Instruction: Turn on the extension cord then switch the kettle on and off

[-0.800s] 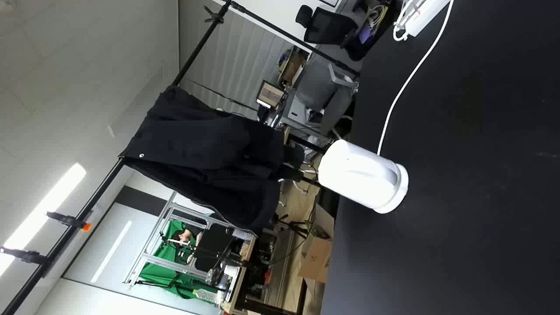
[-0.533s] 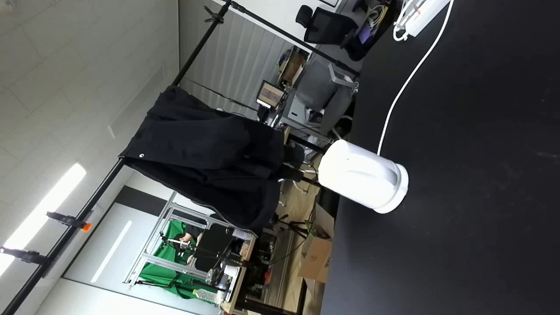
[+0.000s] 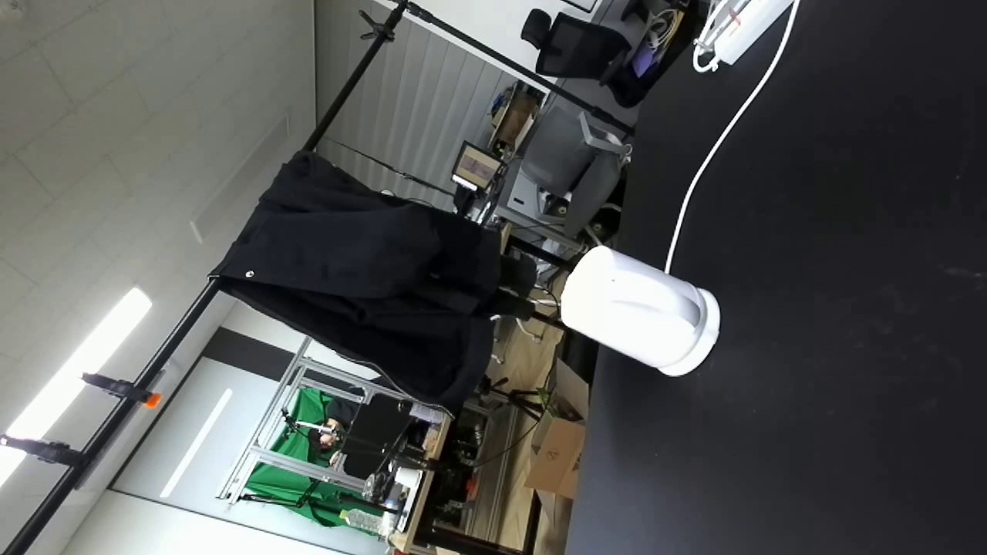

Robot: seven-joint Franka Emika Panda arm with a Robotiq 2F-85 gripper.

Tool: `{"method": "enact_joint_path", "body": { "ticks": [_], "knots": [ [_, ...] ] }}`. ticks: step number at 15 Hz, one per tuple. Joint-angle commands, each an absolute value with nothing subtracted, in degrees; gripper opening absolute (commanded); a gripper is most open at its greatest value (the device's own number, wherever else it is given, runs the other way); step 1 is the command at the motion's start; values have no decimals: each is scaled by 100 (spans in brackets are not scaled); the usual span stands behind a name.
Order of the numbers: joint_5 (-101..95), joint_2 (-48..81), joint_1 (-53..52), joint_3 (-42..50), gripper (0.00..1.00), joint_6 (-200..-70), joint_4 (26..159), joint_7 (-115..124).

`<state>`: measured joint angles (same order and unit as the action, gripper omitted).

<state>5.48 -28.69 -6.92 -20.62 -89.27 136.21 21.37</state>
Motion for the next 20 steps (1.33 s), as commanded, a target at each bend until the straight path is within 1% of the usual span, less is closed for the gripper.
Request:
{"method": "enact_joint_path", "body": {
  "ticks": [1,5,12,20],
  "knots": [
    [503,-2839,-827,-1949,100,-8918,13608,2192],
    [64,-3046,-767,-2011,100,-9381,13862,2359],
    [-561,-3412,-585,-1497,100,-10535,14497,2099],
    [-1114,-3643,113,-860,100,-10906,14844,2032]
  ]
}}
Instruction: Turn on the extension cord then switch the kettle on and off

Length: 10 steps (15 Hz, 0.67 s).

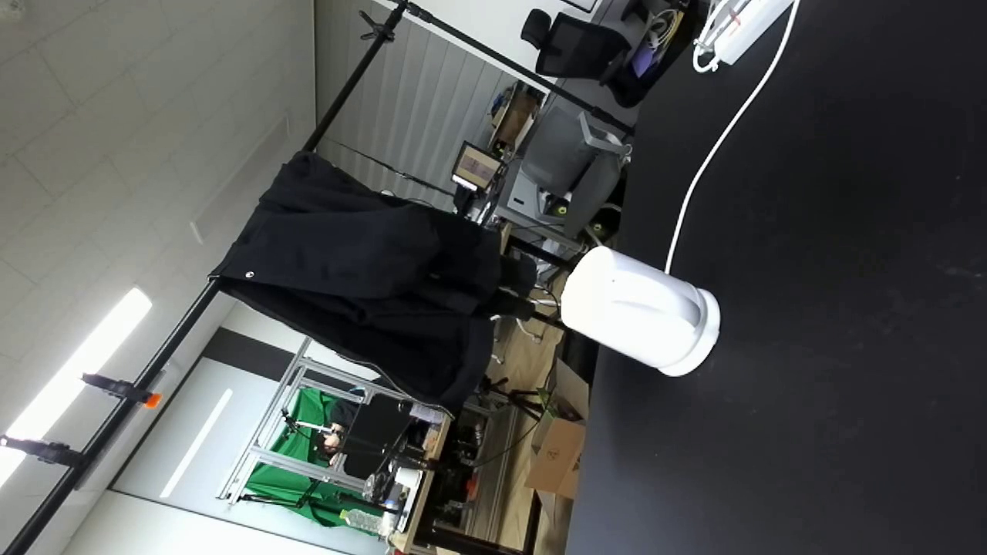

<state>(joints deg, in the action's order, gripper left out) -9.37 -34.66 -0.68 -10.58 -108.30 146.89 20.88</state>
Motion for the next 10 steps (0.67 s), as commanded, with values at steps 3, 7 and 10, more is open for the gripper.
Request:
{"method": "enact_joint_path", "body": {
  "ticks": [3,7,10],
  "knots": [
    [-1037,-3502,159,-834,100,-10795,14755,2011],
    [-1035,-3479,173,-832,100,-10802,14770,1988],
    [-1035,-3479,167,-838,100,-10802,14770,1988]
  ]
}}
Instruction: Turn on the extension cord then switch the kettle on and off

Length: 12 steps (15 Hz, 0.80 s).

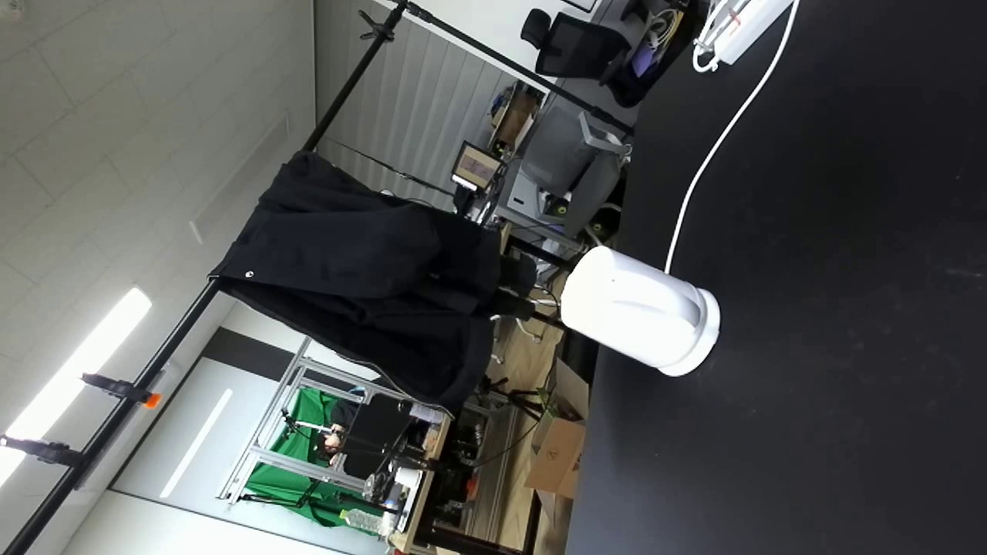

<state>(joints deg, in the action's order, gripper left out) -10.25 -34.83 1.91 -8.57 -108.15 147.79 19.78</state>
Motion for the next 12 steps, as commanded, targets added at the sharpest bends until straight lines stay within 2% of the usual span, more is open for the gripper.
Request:
{"method": "enact_joint_path", "body": {
  "ticks": [1,4,7,12],
  "knots": [
    [-1035,-3479,167,-838,100,-10802,14770,1988],
    [-1035,-3479,167,-838,100,-10802,14770,1988],
    [-1285,-3538,428,-687,100,-11637,15014,2082],
    [-1268,-3386,733,330,100,-12482,15095,505]
  ]
}}
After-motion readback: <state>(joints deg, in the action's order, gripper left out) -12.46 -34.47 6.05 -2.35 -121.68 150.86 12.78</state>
